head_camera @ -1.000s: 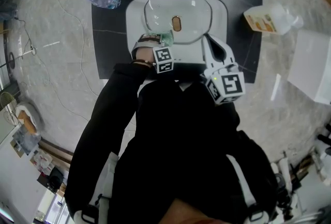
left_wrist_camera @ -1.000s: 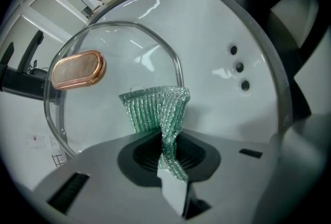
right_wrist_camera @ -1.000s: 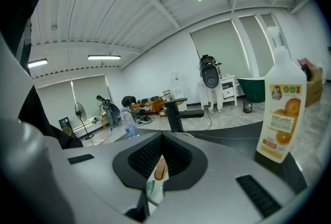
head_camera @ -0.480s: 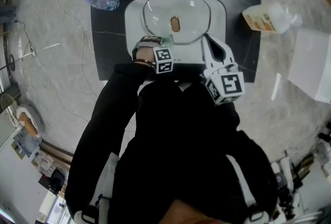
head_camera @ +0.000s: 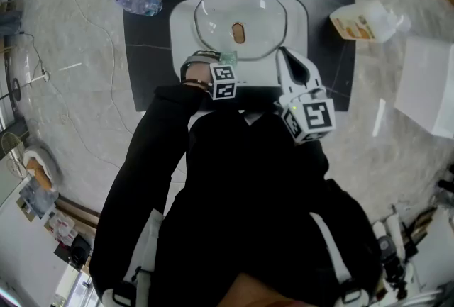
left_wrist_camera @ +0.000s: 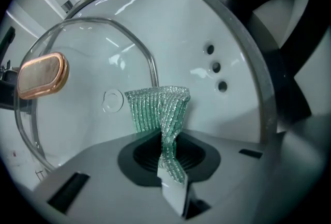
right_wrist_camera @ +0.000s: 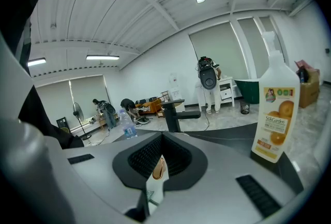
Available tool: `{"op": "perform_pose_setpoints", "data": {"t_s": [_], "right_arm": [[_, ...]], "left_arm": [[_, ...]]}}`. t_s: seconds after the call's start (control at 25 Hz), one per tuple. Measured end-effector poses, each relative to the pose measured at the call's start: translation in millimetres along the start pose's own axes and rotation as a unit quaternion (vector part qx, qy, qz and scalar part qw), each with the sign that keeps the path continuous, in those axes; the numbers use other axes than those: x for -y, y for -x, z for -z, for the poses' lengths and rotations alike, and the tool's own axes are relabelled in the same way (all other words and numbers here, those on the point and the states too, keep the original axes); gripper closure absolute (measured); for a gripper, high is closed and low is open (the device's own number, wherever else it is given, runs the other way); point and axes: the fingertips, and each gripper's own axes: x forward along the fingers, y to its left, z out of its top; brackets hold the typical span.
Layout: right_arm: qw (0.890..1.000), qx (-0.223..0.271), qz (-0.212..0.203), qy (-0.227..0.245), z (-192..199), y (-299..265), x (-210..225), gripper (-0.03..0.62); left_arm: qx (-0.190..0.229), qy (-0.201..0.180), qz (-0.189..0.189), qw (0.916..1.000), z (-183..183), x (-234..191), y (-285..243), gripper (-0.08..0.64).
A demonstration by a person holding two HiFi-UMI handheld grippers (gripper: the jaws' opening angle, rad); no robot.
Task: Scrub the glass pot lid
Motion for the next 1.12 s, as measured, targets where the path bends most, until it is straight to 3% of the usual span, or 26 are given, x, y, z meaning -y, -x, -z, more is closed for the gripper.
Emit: {"op": "perform_pose_setpoints", "data": {"t_s": [0.4,0.8,1.12], "right_arm": [[1.000,0.013,0.001,0.000,-6,4,0,0.592],[1.000,0.026,-0.003,0.005,-11,12,-4,0.592],[0.999,0.036,0.008,0.003,-15,25,-1,0.592]], "left_arm": [[0.004,0.004,-0.039,0.9992,3,-5,31,0.506],[0.004,0.031,-0.108,0.9937,18,-48,91,0.506],[-0.017,0.016,-0.156,0.9875,25,-88,138,0.506]]}}
